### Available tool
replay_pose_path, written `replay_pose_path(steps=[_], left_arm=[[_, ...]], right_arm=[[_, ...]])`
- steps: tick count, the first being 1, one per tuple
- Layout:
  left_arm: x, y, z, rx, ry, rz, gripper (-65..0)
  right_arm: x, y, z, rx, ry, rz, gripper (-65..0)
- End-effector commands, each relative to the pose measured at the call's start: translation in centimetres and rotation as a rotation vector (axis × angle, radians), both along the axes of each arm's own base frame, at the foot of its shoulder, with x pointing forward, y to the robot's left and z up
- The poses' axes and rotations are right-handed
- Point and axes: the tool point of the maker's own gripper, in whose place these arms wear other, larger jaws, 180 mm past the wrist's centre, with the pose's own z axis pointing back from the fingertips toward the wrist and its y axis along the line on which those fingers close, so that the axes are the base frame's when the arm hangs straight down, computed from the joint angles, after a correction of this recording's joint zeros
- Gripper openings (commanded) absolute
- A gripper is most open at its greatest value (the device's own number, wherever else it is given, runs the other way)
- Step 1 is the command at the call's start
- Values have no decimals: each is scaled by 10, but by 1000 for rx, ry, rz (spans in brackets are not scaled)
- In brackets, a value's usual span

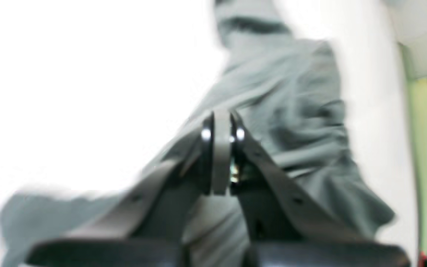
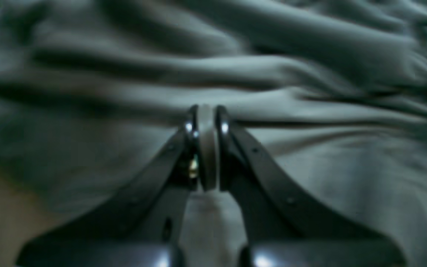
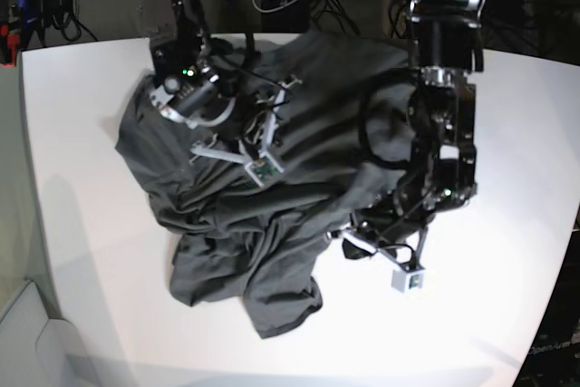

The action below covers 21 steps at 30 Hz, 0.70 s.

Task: Layout the t-shirt on the table in an organized manner, then fold the t-shirt properly
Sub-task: 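Drag the shirt with the right gripper toward the left gripper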

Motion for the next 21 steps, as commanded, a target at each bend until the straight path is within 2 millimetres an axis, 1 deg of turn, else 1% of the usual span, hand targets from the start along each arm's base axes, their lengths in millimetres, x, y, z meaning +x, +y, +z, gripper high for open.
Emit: replay_pose_path(steps=[1, 3, 5, 6, 8, 11, 14, 16, 19, 21], left_arm=[[11, -3, 8, -2, -23, -1, -647], [22, -13, 2, -13, -18, -1, -647], [28, -18, -8, -13, -21, 9, -647], [28, -20, -16, -9, -18, 12, -647], [30, -27, -25, 0, -32, 11, -647], [30, -40, -39, 25, -44, -11, -647], [27, -43, -58, 47, -18, -17, -647], [25, -41, -67, 52, -2, -9, -647], [20, -32, -82, 68, 37, 1, -647], [19, -26, -86, 79, 46, 5, -647]], right_arm=[[-3, 18, 13, 54, -29, 29, -649], [-19, 36, 10, 70, -10, 80, -650], [-27, 52, 11, 88, 0, 112, -650], [-31, 57, 11, 99, 8, 117, -650], [-40, 62, 8, 114, 28, 120, -650], [-45, 64, 5, 115, 44, 124, -650], [-46, 62, -2, 104, 60, 122, -650], [-48, 60, -9, 94, 78, 124, -650], [-52, 47, -26, 50, 100, 133, -650], [-54, 42, -34, 43, 106, 135, -650]])
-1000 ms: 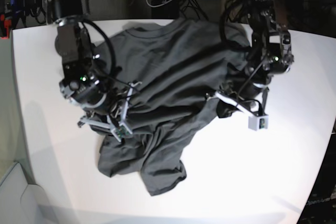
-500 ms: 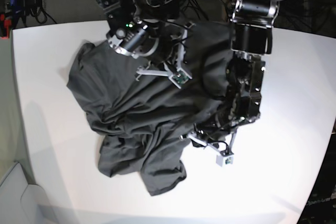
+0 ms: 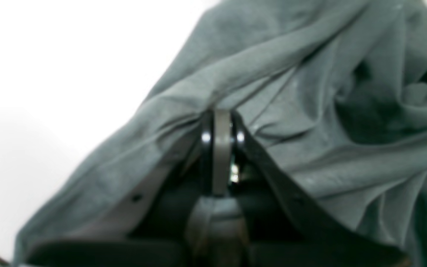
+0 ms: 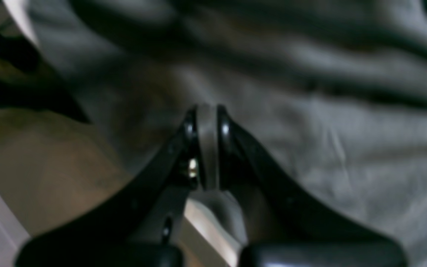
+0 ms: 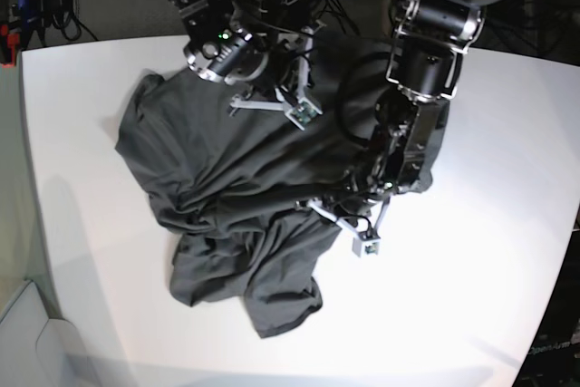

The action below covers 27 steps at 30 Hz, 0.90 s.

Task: Layout the t-shirt on the table in an organized manner, then fold the t-shirt properly
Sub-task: 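Drag the shirt with the right gripper toward the left gripper, then pull the shirt apart with both grippers to spread it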

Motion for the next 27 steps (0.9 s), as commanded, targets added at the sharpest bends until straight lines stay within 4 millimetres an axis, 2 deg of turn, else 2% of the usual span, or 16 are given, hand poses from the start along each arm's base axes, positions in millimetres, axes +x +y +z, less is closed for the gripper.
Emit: replay_pose_path(steps=[1, 4, 9, 11, 13, 15, 18, 22, 27], left_arm=[[14, 8, 14, 14, -41, 8, -647], [7, 21, 5, 32, -21, 16, -647], [-22, 43, -19, 67, 25, 26, -647], [-31, 43, -23, 68, 30, 21, -647], [-42, 55, -28, 84, 38, 25, -647], [-50, 57, -29, 89, 37, 22, -647], [-66, 60, -31, 98, 50, 4, -647], [-87, 64, -30, 105, 81, -20, -647], [-104, 90, -22, 71, 67, 83, -647]], right_arm=[[6, 2, 6, 32, -25, -10, -650], [11, -23, -11, 1, 1, -66, -650], [23, -75, -36, -50, 21, -179, -650], [26, -94, -44, -71, 30, -217, -650], [36, -115, -47, -98, 18, -246, -650], [42, -134, -55, -130, 33, -271, -650], [59, -167, -62, -174, 43, -326, -650], [84, -209, -62, -227, 36, -384, -650], [116, -244, -46, -285, -11, -407, -650]])
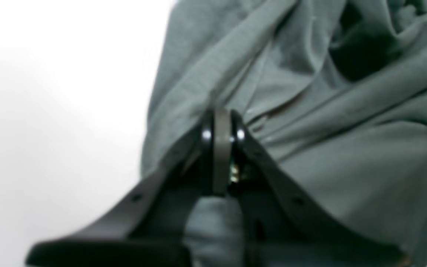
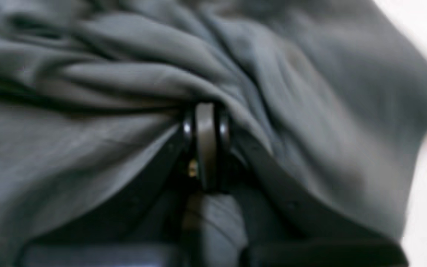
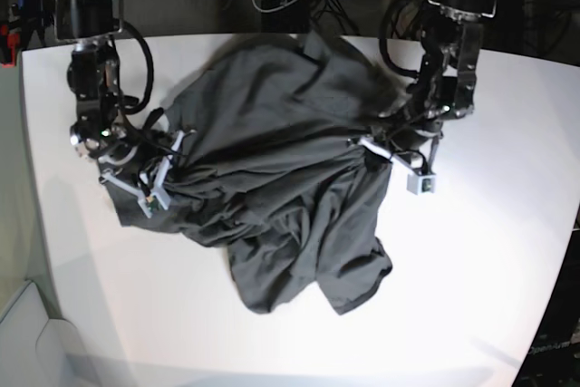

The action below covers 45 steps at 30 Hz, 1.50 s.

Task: Layout the t-shirt on the table in an organized manner, then fold the t-shirt properly
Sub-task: 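Pull the shirt apart with both grippers to spread it, then stretch the grey shirt between both grippers, pulling them apart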

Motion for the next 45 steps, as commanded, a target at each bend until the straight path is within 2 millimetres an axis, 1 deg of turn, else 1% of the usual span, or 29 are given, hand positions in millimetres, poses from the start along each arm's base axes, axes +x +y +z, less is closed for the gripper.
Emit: replay_pose_path(steps=[1, 5, 7, 8, 11, 13, 16, 18, 21, 23, 25, 27, 30, 31, 33, 36, 37, 38, 40, 42, 45], left_arm=[[-11, 14, -8, 48, 56, 16, -647], [-28, 16, -3, 43, 76, 12, -647], [-36, 13, 2, 40, 77, 0, -647], [-38, 10, 6, 37, 70, -7, -647], [-40, -6, 27, 10, 22, -28, -647], [-41, -9, 43, 3, -1, -40, -647], [-38, -16, 67, -26, -34, -34, -647], [-34, -12, 82, -37, -63, -10, -647], [-26, -11, 106, -62, -117, 21, -647], [-14, -11, 122, -69, -163, 33, -647], [-1, -9, 130, -68, -193, 38, -647], [14, -8, 131, -73, -200, 42, -647], [38, -6, 133, -82, -207, 49, -647], [46, -6, 131, -86, -200, 52, -647], [60, -6, 127, -99, -185, 57, -647], [84, -9, 126, -115, -168, 56, -647], [90, -12, 125, -123, -160, 56, -647], [94, -19, 120, -143, -143, 54, -647], [104, -27, 116, -169, -123, 57, -647], [114, -28, 110, -178, -123, 75, -647], [119, -23, 92, -181, -122, 122, -647]], right_arm=[[-6, -32, -9, -125, 78, -42, -650], [18, -53, 2, -150, 63, -69, -650], [28, -56, 6, -150, 56, -78, -650], [32, -62, 10, -159, 52, -85, -650], [48, -67, 17, -152, 19, -91, -649], [57, -69, 21, -146, 4, -98, -648], [66, -77, 31, -157, -13, -108, -649], [71, -76, 38, -159, -36, -103, -650], [79, -71, 60, -168, -100, -86, -650], [84, -66, 75, -174, -144, -74, -650], [74, -58, 84, -189, -156, -56, -650], [65, -47, 95, -200, -185, -30, -650], [48, -15, 104, -174, -214, 9, -649], [38, -7, 104, -169, -207, 16, -649], [21, 17, 101, -128, -195, 29, -649], [-3, 53, 88, -49, -160, 48, -648], [-13, 64, 81, -31, -137, 65, -648], [-22, 75, 73, -15, -115, 83, -648], [-35, 90, 58, 8, -69, 105, -650], [-44, 101, 44, 30, -27, 117, -650], [-51, 103, 26, 44, 10, 116, -650]])
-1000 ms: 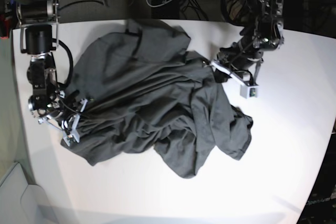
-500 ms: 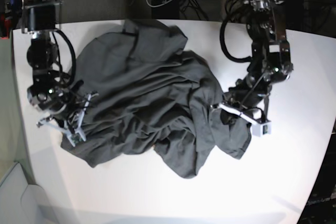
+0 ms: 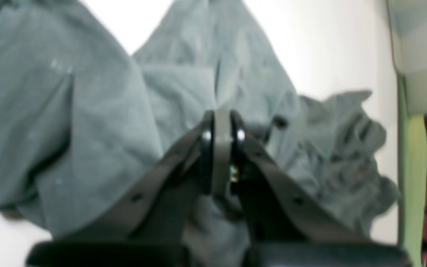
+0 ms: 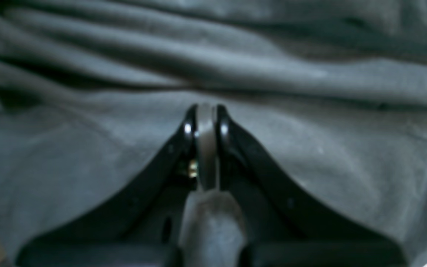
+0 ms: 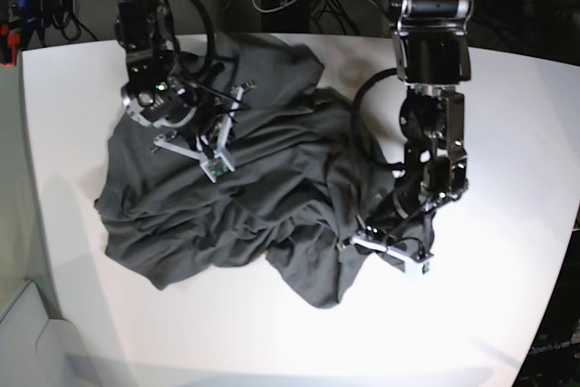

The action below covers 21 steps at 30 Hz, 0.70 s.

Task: Layout the t-shirt on the table in an organized manner, then fold the t-shirt properly
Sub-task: 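Stretch the grey shirt between both grippers, pulling them apart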

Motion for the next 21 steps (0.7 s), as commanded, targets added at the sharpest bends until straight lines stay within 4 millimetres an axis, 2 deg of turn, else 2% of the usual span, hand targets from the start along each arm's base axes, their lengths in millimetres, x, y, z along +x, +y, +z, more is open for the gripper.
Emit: replay_pose_path(steps=[1, 3, 8, 13, 17, 21], left_arm=[[9, 9, 7, 6, -33, 24, -647], [7, 16, -10, 38, -6, 41, -647], [-8, 42, -32, 161, 38, 53, -647], [-31, 75, -50, 226, 83, 69, -647], [-56, 106, -47, 253, 69, 130, -647], [-70, 131, -33, 265, 35, 197, -647]], right_arm=[[4, -5, -1, -4, -5, -8, -650], [4, -10, -13, -9, 22, -15, -650], [4, -40, -29, -60, 37, -21, -650], [16, -90, -36, -137, 55, -75, -650], [29, -126, -27, -167, 20, -134, -650], [33, -143, -19, -201, 1, -139, -650]])
